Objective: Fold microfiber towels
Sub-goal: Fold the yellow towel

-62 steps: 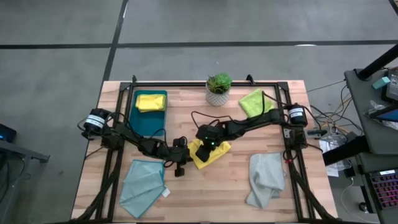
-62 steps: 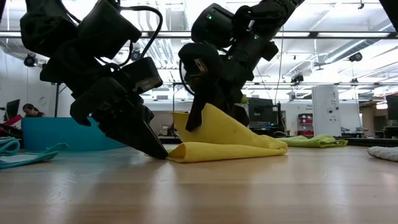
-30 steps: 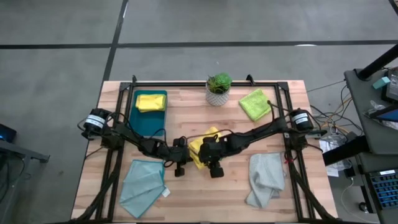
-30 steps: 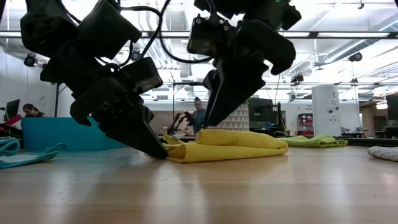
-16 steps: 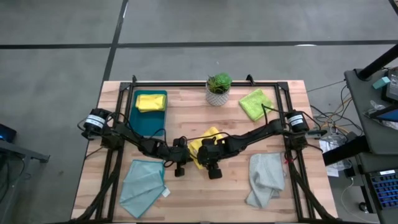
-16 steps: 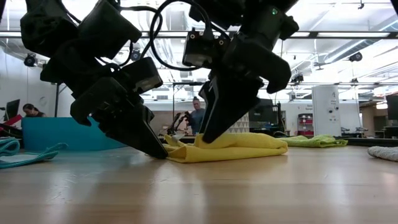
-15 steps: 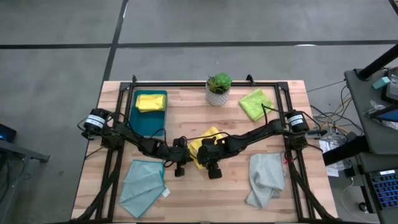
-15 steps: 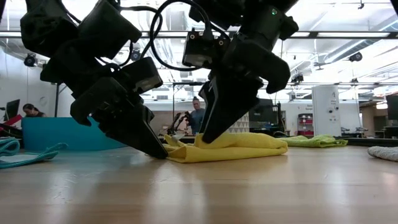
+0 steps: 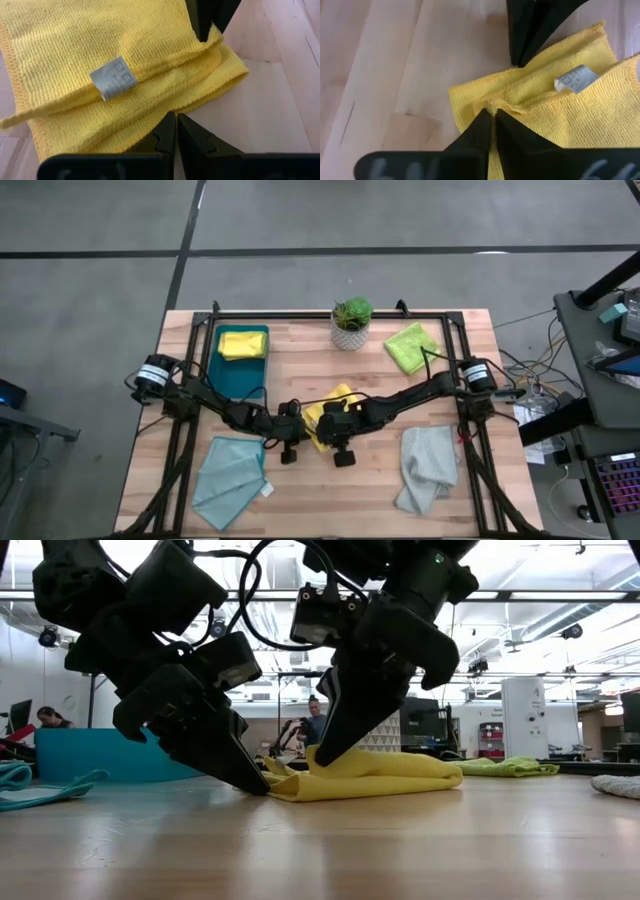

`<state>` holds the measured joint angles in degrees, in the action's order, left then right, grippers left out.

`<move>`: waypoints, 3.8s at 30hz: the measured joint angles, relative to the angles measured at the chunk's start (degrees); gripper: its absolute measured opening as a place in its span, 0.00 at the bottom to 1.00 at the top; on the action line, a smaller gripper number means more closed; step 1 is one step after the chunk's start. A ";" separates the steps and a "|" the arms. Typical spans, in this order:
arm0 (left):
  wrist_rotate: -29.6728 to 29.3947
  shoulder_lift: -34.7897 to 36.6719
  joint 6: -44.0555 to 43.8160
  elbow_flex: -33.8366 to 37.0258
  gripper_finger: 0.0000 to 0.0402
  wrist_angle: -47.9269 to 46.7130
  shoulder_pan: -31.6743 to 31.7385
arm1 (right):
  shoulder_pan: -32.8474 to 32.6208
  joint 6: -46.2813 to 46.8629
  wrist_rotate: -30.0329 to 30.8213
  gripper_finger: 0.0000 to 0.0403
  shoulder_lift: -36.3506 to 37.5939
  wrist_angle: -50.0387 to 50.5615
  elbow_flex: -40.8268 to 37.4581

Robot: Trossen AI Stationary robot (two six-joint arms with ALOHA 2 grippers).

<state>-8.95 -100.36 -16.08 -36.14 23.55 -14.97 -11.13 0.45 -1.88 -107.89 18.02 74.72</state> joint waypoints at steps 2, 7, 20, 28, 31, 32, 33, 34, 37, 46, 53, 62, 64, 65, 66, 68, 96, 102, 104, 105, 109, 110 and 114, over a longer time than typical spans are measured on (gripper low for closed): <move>0.00 0.00 0.00 0.00 0.01 0.00 0.00 | 0.04 0.90 0.01 0.03 0.32 0.04 0.00; 0.03 0.00 0.00 0.00 0.01 0.00 -0.01 | 0.04 1.98 0.04 0.02 1.93 0.38 0.30; 0.26 0.00 -0.02 0.00 0.01 0.00 0.01 | -0.16 6.69 0.06 0.02 2.91 -2.98 0.48; 0.44 1.77 -0.11 0.13 0.01 -1.22 -0.01 | -0.24 8.13 0.14 0.02 2.83 -5.12 -0.11; 0.44 1.84 -0.43 0.13 0.01 -2.55 -0.01 | -0.24 8.04 0.14 0.02 2.83 -5.54 -0.11; 0.55 1.84 -1.01 0.12 0.01 -2.54 -0.01 | -0.24 8.09 0.14 0.02 2.83 -5.58 -0.11; 0.59 1.86 -1.54 0.11 0.01 -2.55 -0.01 | -0.24 8.17 0.14 0.03 2.81 -5.78 -0.22; 0.76 1.86 -1.62 0.11 0.01 -2.54 -0.01 | -0.24 8.51 0.12 0.04 2.81 -6.26 -0.37; 0.86 1.86 -1.67 0.11 0.01 -2.45 -0.01 | -0.37 8.59 -0.05 0.08 1.81 -8.40 -0.48; 2.33 2.87 -4.55 0.03 0.08 -5.06 -0.01 | -0.59 7.99 -3.05 0.29 -1.52 -10.26 -0.22; 2.78 8.06 -4.75 -0.87 0.23 -14.56 -0.01 | -0.59 6.81 -3.04 0.40 0.58 -9.71 -0.19; -1.56 16.49 -0.94 -1.66 0.23 -16.06 -0.04 | -0.61 3.26 1.54 0.26 4.60 -4.43 -0.15; -5.94 16.41 0.66 -1.70 0.19 -15.23 0.25 | -0.61 2.95 1.94 0.17 4.60 -4.68 -0.20; -7.45 16.09 1.37 -1.75 0.16 -14.24 0.40 | -0.61 2.95 1.95 0.12 4.60 -4.84 -0.40; -8.59 15.82 1.73 -1.73 0.13 -13.83 0.57 | -0.61 2.95 1.96 0.07 4.16 -5.51 -0.61; -9.65 14.28 1.95 -1.67 0.06 -11.72 1.14 | -0.71 3.12 1.95 0.04 3.52 -7.76 -1.01; -9.55 6.75 -1.57 -1.87 0.00 -20.95 2.31 | -0.83 6.61 -3.93 0.02 -6.49 -23.05 -4.20; -9.57 9.52 -1.45 -1.77 0.00 -22.56 2.35 | -0.85 5.79 -4.21 0.02 -4.78 -22.74 -4.22; -9.64 10.55 -1.40 -1.75 0.00 -23.10 2.32 | -0.85 4.80 -4.22 0.02 -4.12 -22.27 -4.22; -9.68 11.00 -1.40 -1.74 0.00 -23.18 2.33 | -0.85 4.54 -4.29 0.02 -3.90 -22.31 -4.22; -9.82 12.67 -1.42 -1.75 0.00 -23.09 2.32 | -0.84 4.18 -4.56 0.06 -1.76 -20.40 -4.23; -9.81 13.15 -1.39 -1.73 0.00 -23.37 2.32 | -0.78 4.16 -4.56 0.07 -1.00 -19.64 -4.24; -9.79 15.07 -1.07 -1.73 0.00 -23.34 2.32 | -0.47 4.23 -4.41 0.17 2.17 -16.73 -4.24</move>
<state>-18.74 -85.28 -17.15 -37.87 0.21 -12.64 -11.60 4.68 -6.29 -105.72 1.29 70.48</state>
